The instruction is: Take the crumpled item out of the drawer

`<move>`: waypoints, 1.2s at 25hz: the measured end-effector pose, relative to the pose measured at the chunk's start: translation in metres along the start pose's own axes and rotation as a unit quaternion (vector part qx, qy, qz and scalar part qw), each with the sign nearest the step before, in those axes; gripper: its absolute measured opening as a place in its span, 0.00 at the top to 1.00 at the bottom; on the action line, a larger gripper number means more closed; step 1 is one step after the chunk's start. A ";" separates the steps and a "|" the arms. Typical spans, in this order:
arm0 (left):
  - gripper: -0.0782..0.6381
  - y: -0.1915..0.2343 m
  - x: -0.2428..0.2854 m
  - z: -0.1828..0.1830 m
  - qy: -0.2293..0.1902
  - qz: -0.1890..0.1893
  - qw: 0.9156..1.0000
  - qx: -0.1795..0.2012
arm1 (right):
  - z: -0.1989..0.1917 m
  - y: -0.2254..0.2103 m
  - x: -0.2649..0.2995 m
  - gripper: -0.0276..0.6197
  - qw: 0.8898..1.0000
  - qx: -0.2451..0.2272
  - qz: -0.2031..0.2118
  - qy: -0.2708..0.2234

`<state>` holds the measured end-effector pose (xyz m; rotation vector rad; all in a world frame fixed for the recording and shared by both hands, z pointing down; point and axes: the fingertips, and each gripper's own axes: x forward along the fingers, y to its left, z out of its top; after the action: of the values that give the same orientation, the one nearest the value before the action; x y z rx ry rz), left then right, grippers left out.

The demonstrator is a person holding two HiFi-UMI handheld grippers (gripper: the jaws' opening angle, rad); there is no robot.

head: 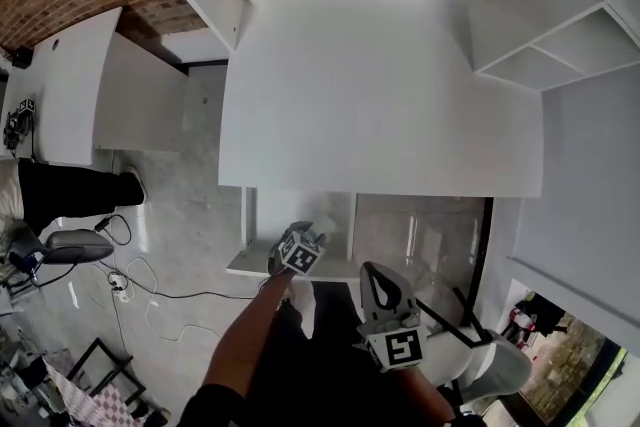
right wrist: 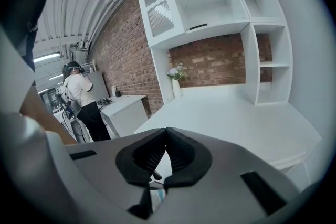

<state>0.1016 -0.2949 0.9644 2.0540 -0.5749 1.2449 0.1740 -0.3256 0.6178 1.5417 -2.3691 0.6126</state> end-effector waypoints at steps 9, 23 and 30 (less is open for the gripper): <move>0.61 0.019 0.052 -0.022 0.060 -0.032 0.997 -0.023 | -0.019 -0.007 0.021 0.94 1.000 0.013 0.001 0.023; 0.71 0.026 0.090 -0.033 0.093 -0.041 0.994 -0.042 | -0.037 -0.034 0.019 0.94 0.998 0.034 -0.034 0.035; 0.82 0.020 0.083 -0.029 0.087 -0.037 0.995 -0.026 | -0.037 -0.036 0.012 0.94 0.998 0.030 -0.038 0.029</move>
<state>0.1084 -0.2902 1.0545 1.8828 -0.4422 1.3354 0.2013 -0.3307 0.6633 1.6072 -2.2588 0.7063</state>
